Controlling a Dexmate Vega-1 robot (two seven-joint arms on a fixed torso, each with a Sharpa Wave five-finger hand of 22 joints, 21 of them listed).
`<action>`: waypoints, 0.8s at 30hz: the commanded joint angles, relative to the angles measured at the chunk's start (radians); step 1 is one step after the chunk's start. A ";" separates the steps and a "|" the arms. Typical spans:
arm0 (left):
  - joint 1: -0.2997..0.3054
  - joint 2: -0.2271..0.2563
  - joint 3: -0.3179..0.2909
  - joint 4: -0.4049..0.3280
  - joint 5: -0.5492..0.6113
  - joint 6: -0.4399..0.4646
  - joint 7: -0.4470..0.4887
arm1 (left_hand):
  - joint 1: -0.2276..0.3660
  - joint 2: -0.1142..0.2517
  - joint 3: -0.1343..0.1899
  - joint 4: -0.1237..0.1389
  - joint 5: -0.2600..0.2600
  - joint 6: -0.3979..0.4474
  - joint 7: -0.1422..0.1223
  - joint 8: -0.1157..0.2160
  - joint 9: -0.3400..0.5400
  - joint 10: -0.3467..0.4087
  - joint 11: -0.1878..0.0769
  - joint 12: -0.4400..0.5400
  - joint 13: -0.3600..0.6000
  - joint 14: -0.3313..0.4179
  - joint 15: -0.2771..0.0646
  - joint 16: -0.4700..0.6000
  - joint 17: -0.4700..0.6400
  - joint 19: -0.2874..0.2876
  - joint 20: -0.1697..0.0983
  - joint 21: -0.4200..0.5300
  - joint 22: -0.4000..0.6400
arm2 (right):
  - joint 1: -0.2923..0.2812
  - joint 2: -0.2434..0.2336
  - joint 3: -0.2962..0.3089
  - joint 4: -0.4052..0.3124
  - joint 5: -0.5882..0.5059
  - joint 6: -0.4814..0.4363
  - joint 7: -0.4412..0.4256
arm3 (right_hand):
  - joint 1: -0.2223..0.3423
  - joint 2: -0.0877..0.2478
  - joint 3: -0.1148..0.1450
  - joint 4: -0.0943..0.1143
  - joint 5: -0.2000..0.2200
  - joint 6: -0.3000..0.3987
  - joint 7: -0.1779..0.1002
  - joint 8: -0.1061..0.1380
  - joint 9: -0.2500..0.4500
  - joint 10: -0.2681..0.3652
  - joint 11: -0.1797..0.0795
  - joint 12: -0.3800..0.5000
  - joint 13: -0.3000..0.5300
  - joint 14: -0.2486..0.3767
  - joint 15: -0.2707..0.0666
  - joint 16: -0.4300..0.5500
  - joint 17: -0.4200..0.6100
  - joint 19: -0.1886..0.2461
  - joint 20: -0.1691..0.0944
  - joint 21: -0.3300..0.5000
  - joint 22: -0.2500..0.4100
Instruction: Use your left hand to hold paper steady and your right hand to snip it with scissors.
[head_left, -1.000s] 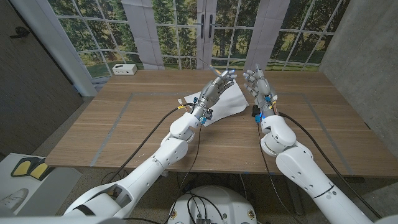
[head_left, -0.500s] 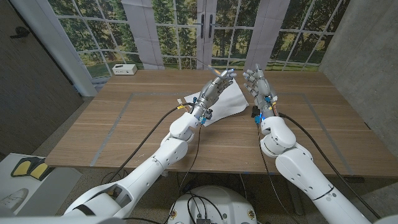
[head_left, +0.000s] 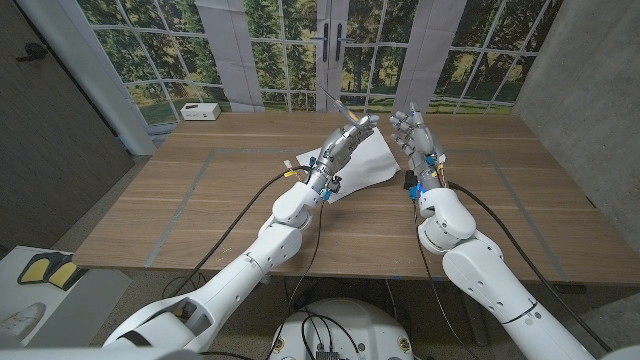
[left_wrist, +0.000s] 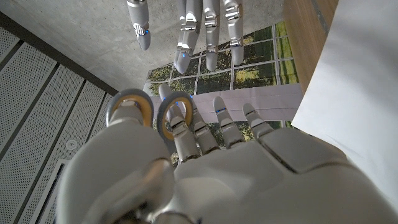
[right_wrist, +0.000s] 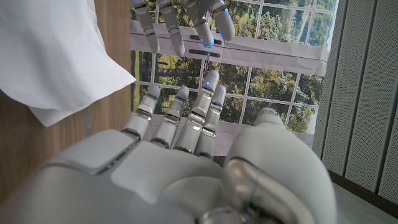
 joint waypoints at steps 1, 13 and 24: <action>0.009 -0.012 -0.003 0.001 0.009 -0.014 0.029 | 0.031 0.021 -0.019 -0.013 -0.022 0.024 -0.003 -0.006 0.001 0.020 -0.004 0.079 0.088 0.014 -0.161 0.047 0.071 0.014 0.001 -0.003 0.001 | -0.007 0.006 -0.003 -0.007 -0.012 0.005 -0.007 | -0.002 0.010 0.002 -0.004 0.007 0.011 -0.002 -0.003 0.004 0.002 -0.008 0.006 -0.001 -0.002 -0.078 0.006 0.003 0.001 -0.004 -0.002 0.002; 0.019 -0.039 -0.009 0.016 0.017 -0.008 0.093 | 0.018 -0.065 -0.111 -0.017 -0.034 0.081 0.008 -0.013 -0.003 0.018 -0.005 0.219 0.271 0.045 -0.169 0.082 0.146 0.032 -0.024 -0.007 0.005 | -0.014 0.014 -0.006 -0.009 -0.026 0.021 -0.007 | -0.021 0.001 -0.011 0.002 0.003 0.020 0.003 -0.013 0.005 0.006 -0.007 0.009 -0.003 -0.004 -0.071 0.009 0.003 -0.002 0.006 -0.002 0.002; 0.003 -0.058 -0.009 0.055 0.062 -0.040 0.135 | -0.033 -0.153 -0.198 -0.001 -0.011 0.117 0.032 -0.027 -0.010 0.031 -0.007 0.279 0.351 0.063 -0.170 0.080 0.161 0.045 -0.031 -0.012 0.006 | -0.018 0.017 -0.008 -0.013 -0.043 0.030 -0.007 | -0.039 -0.007 -0.021 0.008 -0.001 0.031 0.004 -0.020 0.005 0.011 -0.003 0.012 -0.005 -0.005 -0.063 0.010 0.004 -0.003 0.013 -0.002 0.002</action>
